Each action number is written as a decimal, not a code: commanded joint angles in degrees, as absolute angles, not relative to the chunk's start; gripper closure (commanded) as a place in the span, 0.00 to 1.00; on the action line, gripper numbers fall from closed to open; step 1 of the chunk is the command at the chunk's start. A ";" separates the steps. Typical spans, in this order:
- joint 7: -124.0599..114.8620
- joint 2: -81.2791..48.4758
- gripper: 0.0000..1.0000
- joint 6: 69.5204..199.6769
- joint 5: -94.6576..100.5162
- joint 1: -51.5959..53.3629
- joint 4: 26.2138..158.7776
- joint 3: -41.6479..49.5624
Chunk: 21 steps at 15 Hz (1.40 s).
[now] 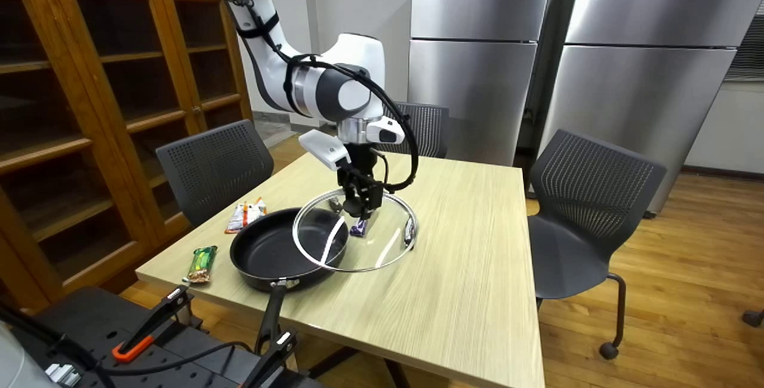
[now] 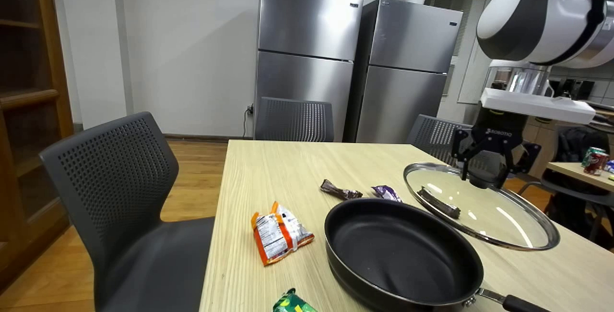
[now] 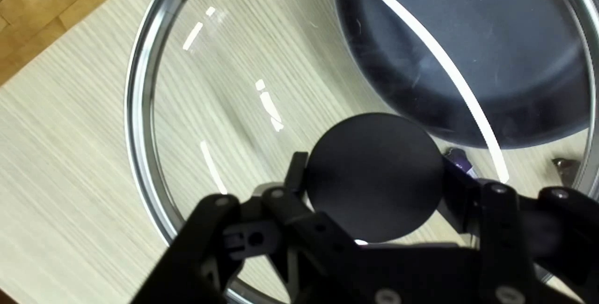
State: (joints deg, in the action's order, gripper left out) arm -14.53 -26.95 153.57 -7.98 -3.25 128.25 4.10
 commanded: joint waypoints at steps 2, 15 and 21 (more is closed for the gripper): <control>-11.58 -23.63 0.62 152.90 -11.62 -7.21 129.67 4.19; -13.14 -27.74 0.62 151.49 -16.69 -13.15 125.61 7.70; -15.11 -32.85 0.62 149.04 -18.39 -14.72 119.83 9.30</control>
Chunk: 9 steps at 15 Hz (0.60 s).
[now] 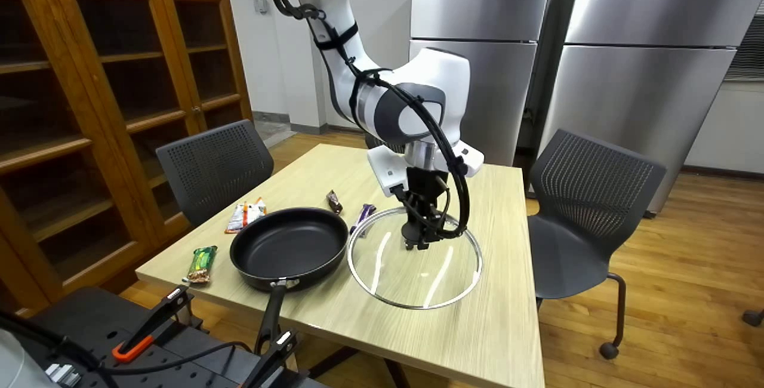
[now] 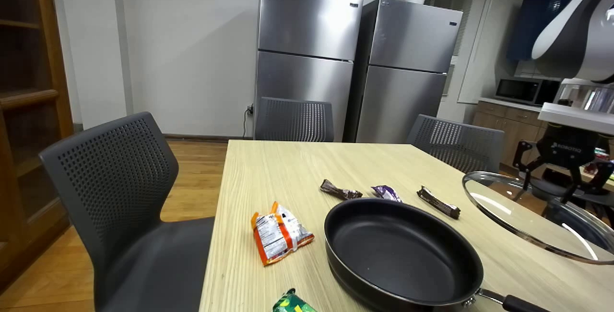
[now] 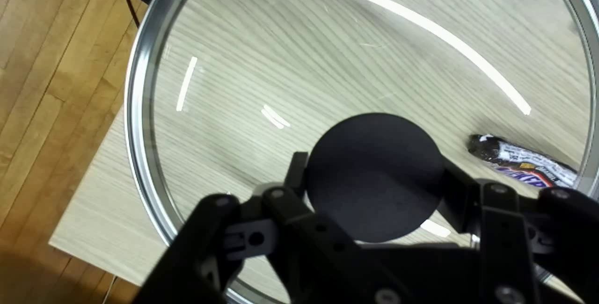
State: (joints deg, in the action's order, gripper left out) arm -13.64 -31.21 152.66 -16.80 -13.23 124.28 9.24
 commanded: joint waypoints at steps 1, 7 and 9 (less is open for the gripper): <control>-15.67 -33.79 0.62 148.83 -18.83 -15.00 118.82 9.51; -20.80 -41.06 0.62 146.49 -20.54 -16.44 110.49 11.44; -22.75 -43.39 0.62 144.70 -20.38 -16.46 107.69 12.19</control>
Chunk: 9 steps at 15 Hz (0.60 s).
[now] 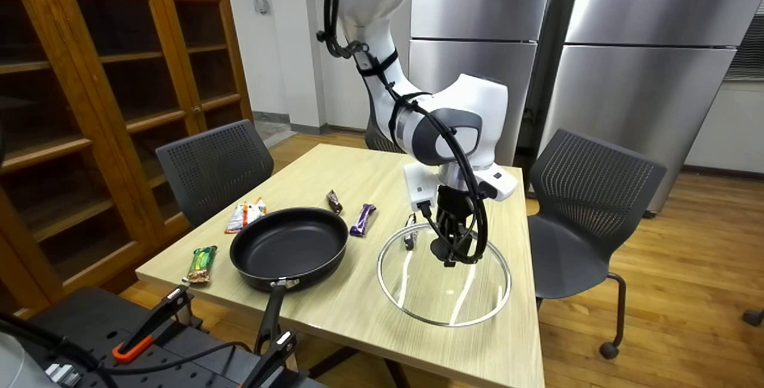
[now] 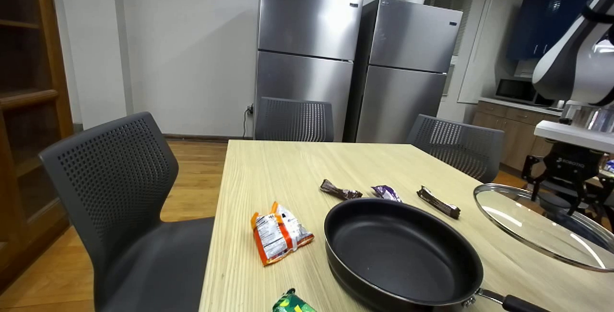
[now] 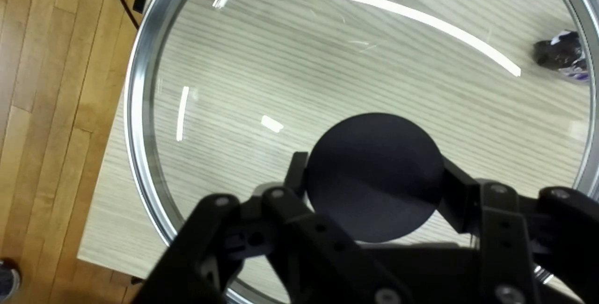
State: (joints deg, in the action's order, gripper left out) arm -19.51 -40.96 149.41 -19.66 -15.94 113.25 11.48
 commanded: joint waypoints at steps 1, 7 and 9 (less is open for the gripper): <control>-23.55 -44.66 0.62 143.79 -20.41 -16.55 106.21 12.39; -27.27 -49.56 0.62 139.14 -20.64 -16.94 99.82 12.97; -28.44 -50.74 0.62 138.34 -20.62 -16.80 98.23 13.21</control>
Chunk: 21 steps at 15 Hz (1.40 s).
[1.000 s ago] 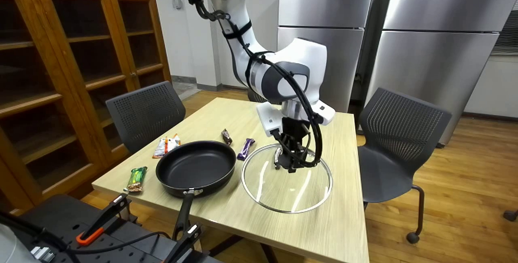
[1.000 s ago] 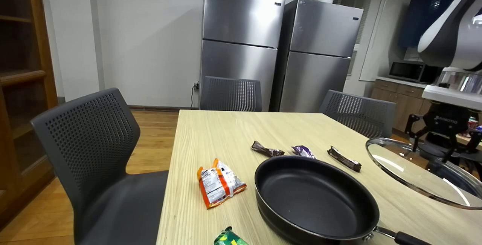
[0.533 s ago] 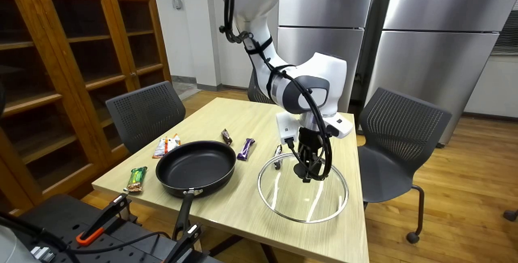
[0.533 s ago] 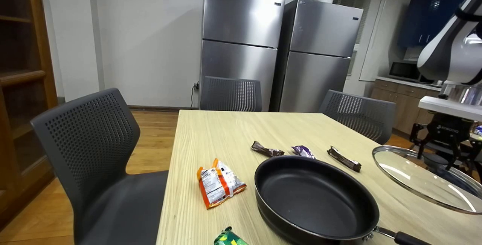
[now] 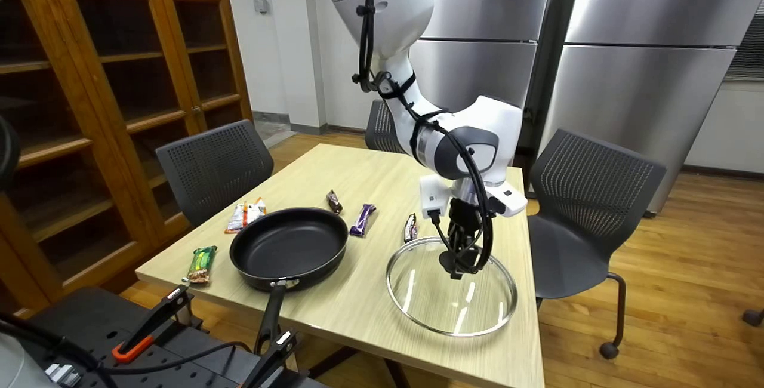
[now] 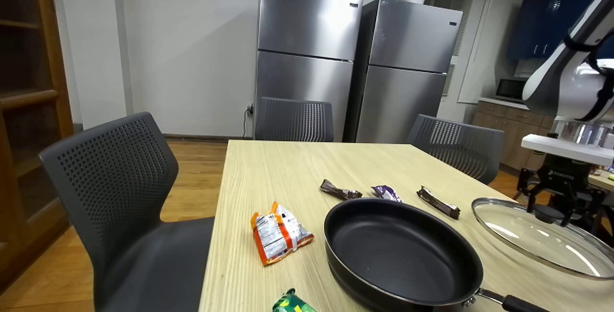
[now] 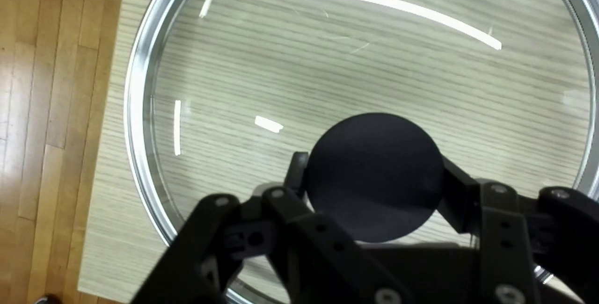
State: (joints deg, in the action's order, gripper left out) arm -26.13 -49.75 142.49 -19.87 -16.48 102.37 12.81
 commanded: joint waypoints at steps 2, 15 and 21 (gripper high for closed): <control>-28.91 -51.69 0.62 137.25 -20.90 -17.21 96.73 12.98; -27.66 -52.40 0.00 134.80 -23.78 -19.15 93.84 11.19; -19.48 -48.17 0.00 134.38 -23.30 -18.63 95.44 7.95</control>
State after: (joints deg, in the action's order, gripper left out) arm -24.54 -51.67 136.76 -23.51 -18.02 94.10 10.33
